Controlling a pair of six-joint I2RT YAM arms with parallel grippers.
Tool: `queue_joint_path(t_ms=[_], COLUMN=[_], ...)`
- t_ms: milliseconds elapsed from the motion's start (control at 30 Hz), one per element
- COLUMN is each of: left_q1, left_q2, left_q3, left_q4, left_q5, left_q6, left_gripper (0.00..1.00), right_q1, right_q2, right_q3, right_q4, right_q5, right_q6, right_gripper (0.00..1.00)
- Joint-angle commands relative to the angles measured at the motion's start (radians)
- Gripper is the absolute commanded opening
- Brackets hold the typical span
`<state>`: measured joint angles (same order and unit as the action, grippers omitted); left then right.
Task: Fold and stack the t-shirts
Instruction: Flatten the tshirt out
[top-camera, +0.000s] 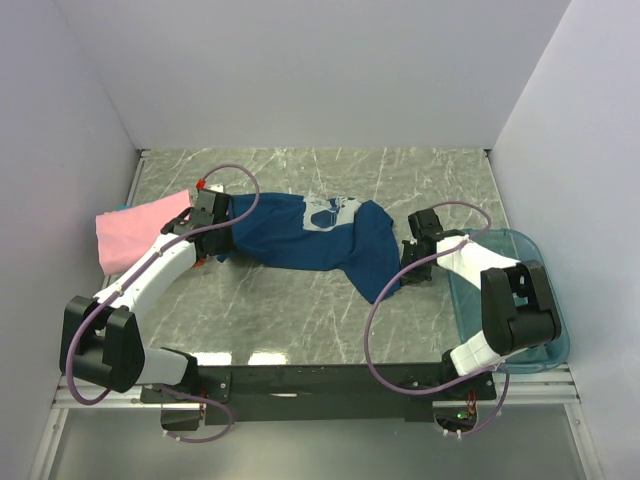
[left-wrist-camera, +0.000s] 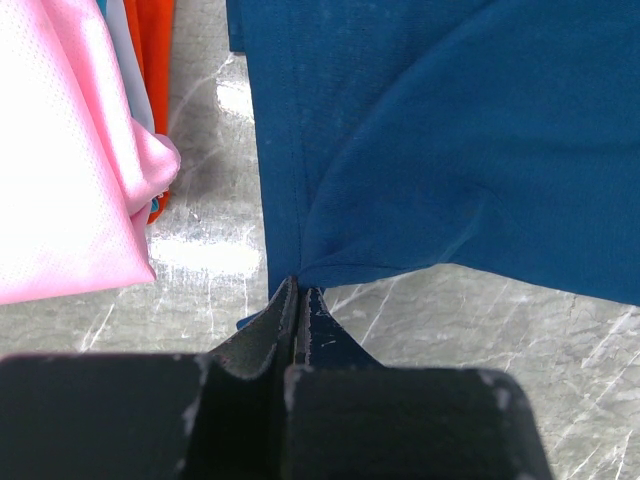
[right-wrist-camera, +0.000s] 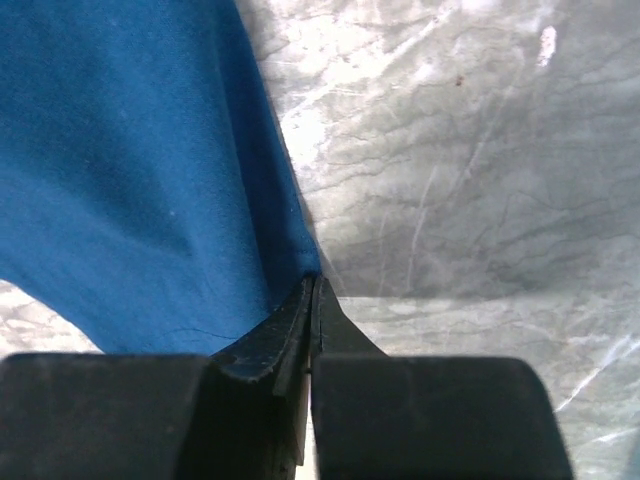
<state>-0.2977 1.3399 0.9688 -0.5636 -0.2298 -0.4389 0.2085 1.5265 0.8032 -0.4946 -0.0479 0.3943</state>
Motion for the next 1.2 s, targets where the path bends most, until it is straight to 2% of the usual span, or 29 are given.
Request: queue_joint_path(t_ms=[0,233,400,600,867,1033,1167], left_q1=[0.003,0.002,0.003,0.003,0.003,0.003,0.003], left_q2=[-0.008,-0.005,0.031,0.102,0.179,0.14,0.05], left_q3=[0.005,0.027,0.083,0.244,0.557,0.663,0.703], left_q4=[0.01,0.011,0.027,0.053,0.041,0.045,0.053], left_q5=[0.001,-0.011,-0.04,-0.059,-0.039,-0.02,-0.005], left_q6=[0.005,0.008,0.02,0.051,0.089,0.092,0.094], left_gripper=[0.0,0.0,0.0,0.0,0.0,0.0,0.0], right_q1=[-0.006,-0.017,-0.102,-0.179,-0.202,-0.204,-0.204], right_q2=[0.021,-0.026,-0.126,-0.192,-0.218,-0.259,-0.295], right_q3=[0.005,0.089,0.24,0.473,0.792,0.95,1.063], right_q4=[0.016,-0.09,-0.189,-0.292,-0.374,-0.378,-0.38], right_q5=[-0.018,0.011,-0.003,-0.024,-0.049,-0.061,-0.058], right_q6=[-0.011,-0.028,-0.048,-0.075,-0.092,-0.103,-0.121], right_gripper=[0.0,0.0,0.0,0.0,0.0,0.0,0.0])
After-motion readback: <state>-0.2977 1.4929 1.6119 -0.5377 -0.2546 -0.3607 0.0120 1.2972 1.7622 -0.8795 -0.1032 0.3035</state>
